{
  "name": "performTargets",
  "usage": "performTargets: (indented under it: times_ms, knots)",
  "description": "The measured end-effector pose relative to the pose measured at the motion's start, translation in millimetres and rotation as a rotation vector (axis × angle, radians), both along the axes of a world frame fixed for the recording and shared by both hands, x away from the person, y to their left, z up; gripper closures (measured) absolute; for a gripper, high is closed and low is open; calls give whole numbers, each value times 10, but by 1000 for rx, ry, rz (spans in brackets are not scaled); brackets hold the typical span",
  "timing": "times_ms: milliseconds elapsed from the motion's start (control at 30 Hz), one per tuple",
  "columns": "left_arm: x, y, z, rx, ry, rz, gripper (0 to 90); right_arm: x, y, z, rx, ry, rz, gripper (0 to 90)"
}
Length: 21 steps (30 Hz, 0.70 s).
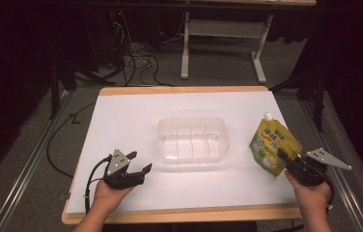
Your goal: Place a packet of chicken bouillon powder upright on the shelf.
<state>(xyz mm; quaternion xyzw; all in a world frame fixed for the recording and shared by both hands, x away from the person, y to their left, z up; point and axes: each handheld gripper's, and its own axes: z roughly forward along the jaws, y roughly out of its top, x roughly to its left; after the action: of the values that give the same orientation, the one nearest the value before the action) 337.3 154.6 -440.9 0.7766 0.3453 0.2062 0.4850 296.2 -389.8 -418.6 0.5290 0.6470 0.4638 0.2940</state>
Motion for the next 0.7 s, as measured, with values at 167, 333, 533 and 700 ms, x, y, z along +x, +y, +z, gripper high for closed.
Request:
performTargets:
  times_ms: [167, 333, 533, 700]
  knots:
    - [-4, -35, -18, 0, 3, -5, 302, -9, 18, 9, 8, 9, -9, 832]
    - [33, -135, -61, -23, 28, -7, 311, -32, -11, 24, 24, 16, -21, 837]
    - [179, -431, -72, -19, 4, 33, 347, -53, -69, 43, 50, 9, -36, 841]
    - [298, -584, -133, -16, 0, 82, 440, -96, -42, 102, 44, -15, -38, 844]
